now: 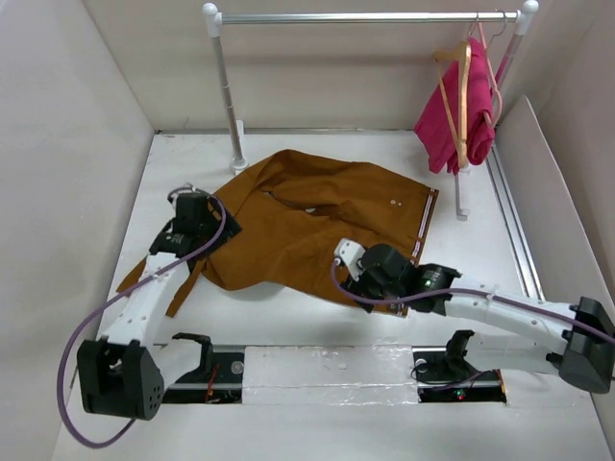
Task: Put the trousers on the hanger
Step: Flatten out the trousers at the center of the board.
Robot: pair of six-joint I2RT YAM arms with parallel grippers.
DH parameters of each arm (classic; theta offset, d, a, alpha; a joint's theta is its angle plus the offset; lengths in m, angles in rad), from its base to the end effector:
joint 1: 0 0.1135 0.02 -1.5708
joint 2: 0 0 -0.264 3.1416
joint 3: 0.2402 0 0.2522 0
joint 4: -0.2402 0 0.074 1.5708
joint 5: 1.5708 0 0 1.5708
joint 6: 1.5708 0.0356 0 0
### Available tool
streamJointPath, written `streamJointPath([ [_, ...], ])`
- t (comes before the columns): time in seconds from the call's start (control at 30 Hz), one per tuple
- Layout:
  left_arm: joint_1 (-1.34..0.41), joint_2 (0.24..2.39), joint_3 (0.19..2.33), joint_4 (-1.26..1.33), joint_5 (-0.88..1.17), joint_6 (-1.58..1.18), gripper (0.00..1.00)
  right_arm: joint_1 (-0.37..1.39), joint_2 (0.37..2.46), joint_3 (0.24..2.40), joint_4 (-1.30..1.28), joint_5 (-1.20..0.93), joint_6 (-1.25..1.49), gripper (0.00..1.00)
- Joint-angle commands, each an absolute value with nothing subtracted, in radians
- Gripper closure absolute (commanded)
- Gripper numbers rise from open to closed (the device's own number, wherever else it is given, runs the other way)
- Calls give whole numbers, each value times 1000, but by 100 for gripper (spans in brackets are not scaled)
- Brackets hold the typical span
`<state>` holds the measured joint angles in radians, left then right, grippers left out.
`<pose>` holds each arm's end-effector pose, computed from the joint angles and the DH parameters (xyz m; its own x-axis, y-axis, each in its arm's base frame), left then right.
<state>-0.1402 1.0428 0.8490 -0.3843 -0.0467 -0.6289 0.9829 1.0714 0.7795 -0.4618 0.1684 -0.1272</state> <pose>0.2287 -0.0306 0.2934 -0.4969 -0.5233 -0.6923 -0.2367 0.8492 -0.4720 0.1297 0.1839 0.2576 -0.2810 -0.6471 -0.7087 -0.7946 0.5710 -0.2063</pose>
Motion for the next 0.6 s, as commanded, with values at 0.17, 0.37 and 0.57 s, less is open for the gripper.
streamJointPath([
  [0.17,-137,1132,706,-345,11,-807,20,1092,1273,722,-293,72,-94,21],
  [0.37,-137,1164,690,-327,-147,-830,20,1114,1452,744,-196,182,-101,29],
  [0.57,-137,1236,678,-311,-229,-867,15,1114,1562,821,-395,446,84,100],
])
